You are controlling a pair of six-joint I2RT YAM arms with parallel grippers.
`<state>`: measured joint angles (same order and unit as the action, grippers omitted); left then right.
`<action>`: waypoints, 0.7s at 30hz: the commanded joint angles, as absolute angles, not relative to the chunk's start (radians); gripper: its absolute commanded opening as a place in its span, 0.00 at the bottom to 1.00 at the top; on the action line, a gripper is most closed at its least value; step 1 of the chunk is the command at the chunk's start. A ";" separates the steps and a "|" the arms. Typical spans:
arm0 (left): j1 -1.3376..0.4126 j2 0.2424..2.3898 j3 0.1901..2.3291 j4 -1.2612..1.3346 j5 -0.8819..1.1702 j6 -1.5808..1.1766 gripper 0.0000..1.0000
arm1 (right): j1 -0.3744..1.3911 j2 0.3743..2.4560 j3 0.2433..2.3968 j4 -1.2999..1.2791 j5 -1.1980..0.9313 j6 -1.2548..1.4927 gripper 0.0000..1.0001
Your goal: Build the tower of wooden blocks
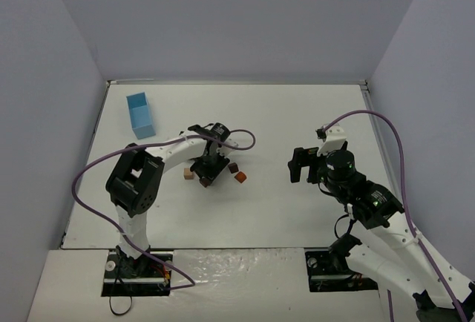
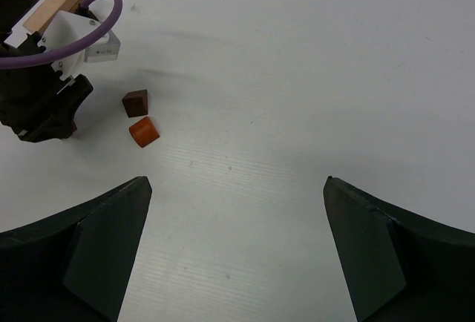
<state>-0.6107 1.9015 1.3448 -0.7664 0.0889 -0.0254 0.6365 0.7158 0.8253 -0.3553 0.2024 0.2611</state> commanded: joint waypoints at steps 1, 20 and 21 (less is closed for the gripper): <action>-0.623 1.875 1.342 -0.785 0.087 -0.019 0.37 | 0.640 0.724 0.824 -0.289 0.225 0.264 1.00; -0.624 1.849 1.312 -0.781 0.032 -0.103 0.59 | 0.640 0.719 0.819 -0.285 0.218 0.264 1.00; -0.621 1.852 1.313 -0.781 0.032 -0.103 0.58 | 0.640 0.719 0.819 -0.285 0.218 0.265 1.00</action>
